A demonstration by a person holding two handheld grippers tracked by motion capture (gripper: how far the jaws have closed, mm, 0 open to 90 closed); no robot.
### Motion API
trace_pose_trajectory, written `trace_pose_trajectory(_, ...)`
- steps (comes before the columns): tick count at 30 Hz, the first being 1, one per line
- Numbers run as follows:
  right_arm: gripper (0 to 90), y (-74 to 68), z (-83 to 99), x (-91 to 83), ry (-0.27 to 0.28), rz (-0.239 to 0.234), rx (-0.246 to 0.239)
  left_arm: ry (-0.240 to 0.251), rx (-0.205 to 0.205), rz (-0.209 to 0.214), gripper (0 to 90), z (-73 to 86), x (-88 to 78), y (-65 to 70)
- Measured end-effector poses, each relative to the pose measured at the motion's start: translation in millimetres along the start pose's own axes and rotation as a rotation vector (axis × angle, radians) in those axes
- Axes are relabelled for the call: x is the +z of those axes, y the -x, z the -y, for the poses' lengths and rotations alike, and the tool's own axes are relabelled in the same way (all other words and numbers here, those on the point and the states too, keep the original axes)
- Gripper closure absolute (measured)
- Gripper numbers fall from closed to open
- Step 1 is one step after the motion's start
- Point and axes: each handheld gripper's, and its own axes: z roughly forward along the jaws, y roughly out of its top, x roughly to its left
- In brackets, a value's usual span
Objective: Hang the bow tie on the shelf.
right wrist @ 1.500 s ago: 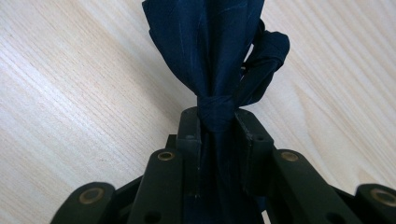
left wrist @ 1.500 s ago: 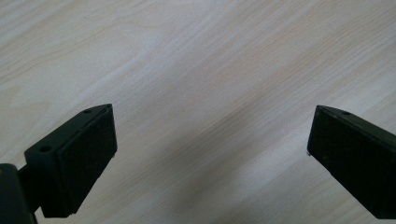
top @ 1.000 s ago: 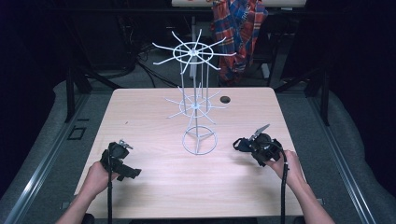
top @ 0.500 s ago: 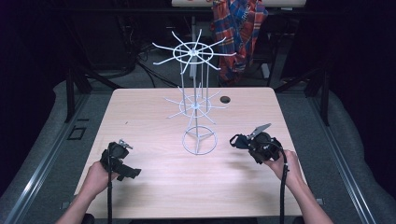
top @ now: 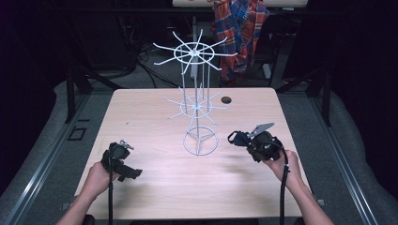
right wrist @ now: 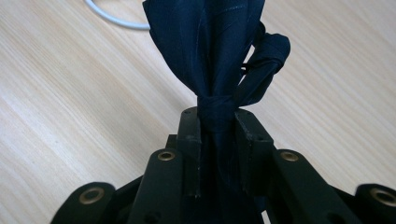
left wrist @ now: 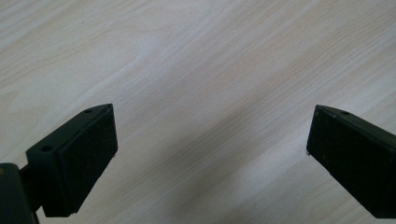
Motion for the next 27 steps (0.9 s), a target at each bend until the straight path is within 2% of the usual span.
trace_pose_trajectory(8, 73.6, -4.7, -6.4, -8.1, 0.054, -0.006, 0.013, -0.003, 0.007, 0.004, 2.0, -0.5, 0.7, 0.4)
trace_pose_trajectory(15, 73.6, -8.9, -10.7, -16.7, 0.110, 0.015, 0.014, -0.002, 0.006, 0.005, 2.0, -0.1, 0.2, 0.3)
trace_pose_trajectory(23, 73.6, -6.0, -14.5, -19.2, 0.135, 0.007, 0.038, -0.003, 0.009, 0.001, 2.0, -0.3, -0.2, 0.8)
trace_pose_trajectory(27, 73.7, -5.0, -16.5, -22.3, 0.164, 0.026, 0.046, -0.004, 0.007, 0.003, 2.0, -0.1, 0.0, 0.4)
